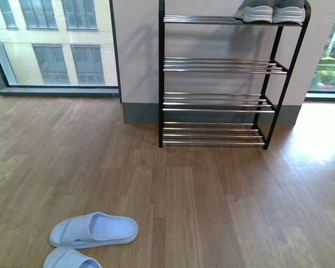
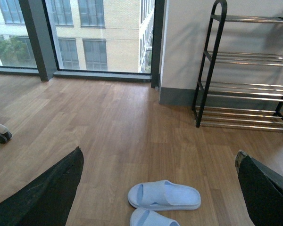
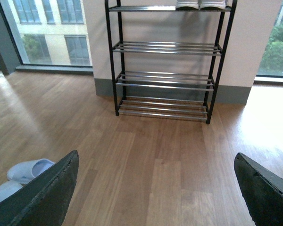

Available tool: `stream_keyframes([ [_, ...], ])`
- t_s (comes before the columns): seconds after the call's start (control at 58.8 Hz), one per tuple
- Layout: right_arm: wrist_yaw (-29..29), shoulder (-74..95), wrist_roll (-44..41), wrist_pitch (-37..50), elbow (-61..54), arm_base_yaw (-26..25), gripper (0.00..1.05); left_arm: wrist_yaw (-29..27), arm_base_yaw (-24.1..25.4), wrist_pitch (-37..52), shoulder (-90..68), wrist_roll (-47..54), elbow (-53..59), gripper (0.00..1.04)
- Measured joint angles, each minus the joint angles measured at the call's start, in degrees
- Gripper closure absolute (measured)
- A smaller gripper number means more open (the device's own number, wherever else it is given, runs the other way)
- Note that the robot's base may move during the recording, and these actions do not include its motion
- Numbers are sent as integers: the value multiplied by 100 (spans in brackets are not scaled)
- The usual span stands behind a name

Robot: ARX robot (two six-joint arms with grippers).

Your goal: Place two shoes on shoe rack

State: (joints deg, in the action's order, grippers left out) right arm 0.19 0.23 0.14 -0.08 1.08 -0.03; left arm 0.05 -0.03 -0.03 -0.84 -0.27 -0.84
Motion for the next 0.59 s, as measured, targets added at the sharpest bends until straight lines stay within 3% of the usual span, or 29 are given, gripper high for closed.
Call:
stream_keyframes([
  [0.595,-44,0,0,0,0,0,9,-26,0,0,0,0,0,9],
])
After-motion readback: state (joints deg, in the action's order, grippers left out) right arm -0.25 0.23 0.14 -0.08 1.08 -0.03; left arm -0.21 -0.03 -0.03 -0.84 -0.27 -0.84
